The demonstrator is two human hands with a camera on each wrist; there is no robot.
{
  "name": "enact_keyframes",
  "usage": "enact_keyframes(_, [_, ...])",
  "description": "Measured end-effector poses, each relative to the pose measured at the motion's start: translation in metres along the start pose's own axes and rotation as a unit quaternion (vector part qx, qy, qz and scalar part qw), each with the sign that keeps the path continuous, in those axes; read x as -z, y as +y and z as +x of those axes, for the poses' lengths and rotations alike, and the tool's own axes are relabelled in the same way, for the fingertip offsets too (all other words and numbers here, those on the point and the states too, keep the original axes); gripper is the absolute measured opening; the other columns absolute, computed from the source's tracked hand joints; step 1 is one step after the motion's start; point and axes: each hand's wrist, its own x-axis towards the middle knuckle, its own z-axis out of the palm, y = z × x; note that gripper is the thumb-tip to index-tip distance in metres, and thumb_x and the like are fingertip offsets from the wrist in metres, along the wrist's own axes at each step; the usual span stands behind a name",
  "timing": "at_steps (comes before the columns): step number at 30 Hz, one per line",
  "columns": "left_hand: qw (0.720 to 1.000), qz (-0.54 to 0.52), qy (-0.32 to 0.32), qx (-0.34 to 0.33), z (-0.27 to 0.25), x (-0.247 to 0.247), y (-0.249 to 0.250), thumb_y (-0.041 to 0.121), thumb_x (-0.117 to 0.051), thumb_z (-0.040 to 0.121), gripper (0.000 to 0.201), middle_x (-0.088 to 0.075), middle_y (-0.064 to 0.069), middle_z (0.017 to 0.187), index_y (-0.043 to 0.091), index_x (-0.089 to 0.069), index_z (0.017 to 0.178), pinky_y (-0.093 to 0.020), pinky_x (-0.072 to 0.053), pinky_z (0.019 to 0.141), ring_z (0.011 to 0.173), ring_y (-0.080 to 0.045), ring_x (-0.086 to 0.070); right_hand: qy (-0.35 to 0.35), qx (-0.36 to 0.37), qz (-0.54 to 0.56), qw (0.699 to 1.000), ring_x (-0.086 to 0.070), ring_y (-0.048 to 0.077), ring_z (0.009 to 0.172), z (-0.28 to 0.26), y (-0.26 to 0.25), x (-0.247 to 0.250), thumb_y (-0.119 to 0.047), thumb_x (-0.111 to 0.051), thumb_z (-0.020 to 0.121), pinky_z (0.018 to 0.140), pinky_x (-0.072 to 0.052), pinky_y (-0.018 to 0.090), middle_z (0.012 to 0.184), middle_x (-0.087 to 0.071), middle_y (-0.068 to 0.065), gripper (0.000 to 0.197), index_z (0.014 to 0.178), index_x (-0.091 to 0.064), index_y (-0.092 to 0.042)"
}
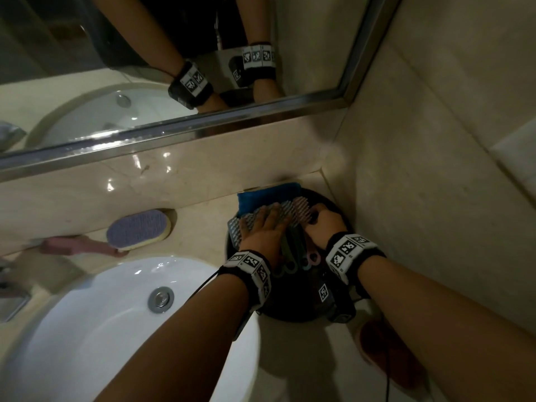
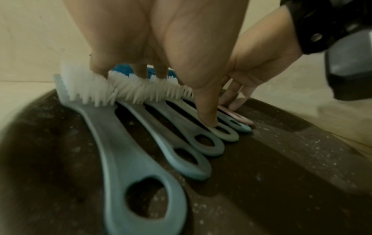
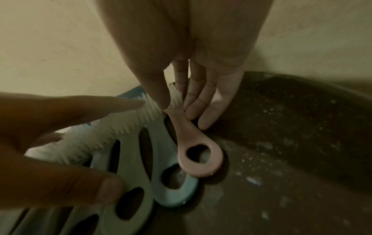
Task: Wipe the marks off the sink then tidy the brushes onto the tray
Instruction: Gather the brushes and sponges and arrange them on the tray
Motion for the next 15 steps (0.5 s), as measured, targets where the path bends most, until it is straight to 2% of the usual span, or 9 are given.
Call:
enact_keyframes(7, [0.999,0.032,-0.002,0.001,-0.014,0.01,0.0,0.034,-0.067,0.081,0.091,0.013,0.0,0.159,0.033,-0.006,0.15,-0.061,0.007,0.112,0.146,-0.025,0.012,-0.015,0.018,-0.054,0.998,-0.056,0.033,0.112,-0.021,-0.001,0.017,-0.023,-0.056,0.089,0.094,-0.048,0.036,0.125,-0.058,0.017,0.048,0.133,-0.042,-0.011])
enact_keyframes(9, [0.999,0.043,0.011,0.006,-0.026,0.017,-0.002,0.035,-0.066,0.083,0.088,0.012,-0.002,0.159,0.031,-0.009,0.15,-0.061,0.003,0.113,0.147,-0.026,0.01,-0.017,0.027,-0.063,0.997,-0.055,0.033,0.115,-0.031,-0.003,0.026,-0.021,-0.057,0.089,0.096,-0.047,0.036,0.128,-0.056,0.017,0.048,0.134,-0.042,-0.011])
enact_keyframes(15, [0.999,0.02,0.038,0.021,-0.073,0.051,-0.014,0.044,-0.057,0.088,0.085,0.009,0.0,0.159,0.029,-0.002,0.15,-0.06,-0.005,0.114,0.147,-0.026,0.004,0.005,0.082,-0.094,0.992,-0.058,0.032,0.105,-0.076,-0.029,0.048,-0.02,-0.056,0.089,0.088,-0.045,0.033,0.117,-0.06,0.016,0.036,0.124,-0.05,-0.01])
